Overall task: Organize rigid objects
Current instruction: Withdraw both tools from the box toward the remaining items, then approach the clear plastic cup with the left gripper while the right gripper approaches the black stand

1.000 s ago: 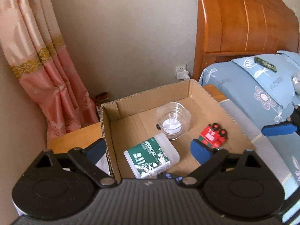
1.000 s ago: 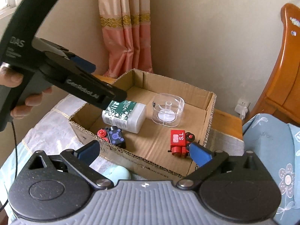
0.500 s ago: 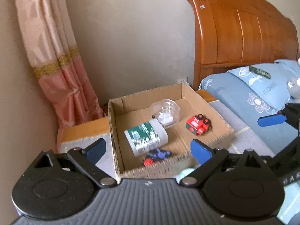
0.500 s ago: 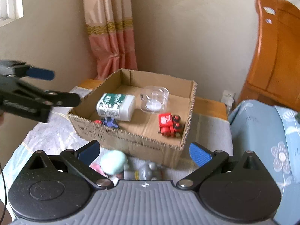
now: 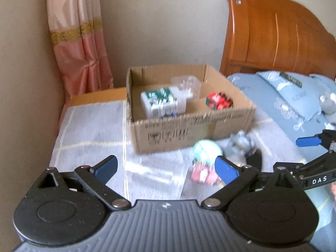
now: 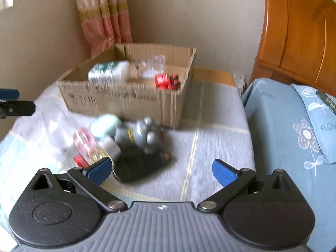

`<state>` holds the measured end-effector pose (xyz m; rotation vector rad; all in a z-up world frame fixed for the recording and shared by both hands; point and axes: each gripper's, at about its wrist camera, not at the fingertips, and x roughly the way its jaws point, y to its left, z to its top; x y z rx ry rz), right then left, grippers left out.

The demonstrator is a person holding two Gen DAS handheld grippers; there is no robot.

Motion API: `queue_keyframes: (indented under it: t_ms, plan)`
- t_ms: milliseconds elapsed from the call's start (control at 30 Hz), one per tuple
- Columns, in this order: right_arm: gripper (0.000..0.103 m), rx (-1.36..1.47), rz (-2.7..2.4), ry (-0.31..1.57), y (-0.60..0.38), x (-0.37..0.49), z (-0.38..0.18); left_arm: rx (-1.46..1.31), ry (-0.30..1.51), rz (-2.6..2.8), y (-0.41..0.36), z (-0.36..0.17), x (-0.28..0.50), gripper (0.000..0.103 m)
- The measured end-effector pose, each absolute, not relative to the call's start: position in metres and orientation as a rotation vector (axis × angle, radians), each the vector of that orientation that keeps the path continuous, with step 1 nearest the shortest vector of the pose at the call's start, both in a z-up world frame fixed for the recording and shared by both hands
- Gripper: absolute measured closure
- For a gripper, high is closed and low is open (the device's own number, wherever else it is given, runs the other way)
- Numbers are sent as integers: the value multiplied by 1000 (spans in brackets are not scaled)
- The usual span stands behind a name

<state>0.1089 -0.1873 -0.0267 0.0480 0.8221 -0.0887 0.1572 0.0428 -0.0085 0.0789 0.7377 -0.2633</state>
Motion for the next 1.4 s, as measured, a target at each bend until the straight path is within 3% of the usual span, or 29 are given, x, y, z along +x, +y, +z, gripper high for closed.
queue_keyframes:
  t_ms: [800,1400]
  plan:
    - [0,-28,34,853,-173,119,-76,86,933,-296,41,-90,150,4]
    - [0,-39,62,814,-188,148,-79,152,881,-344,36,-95,158,1]
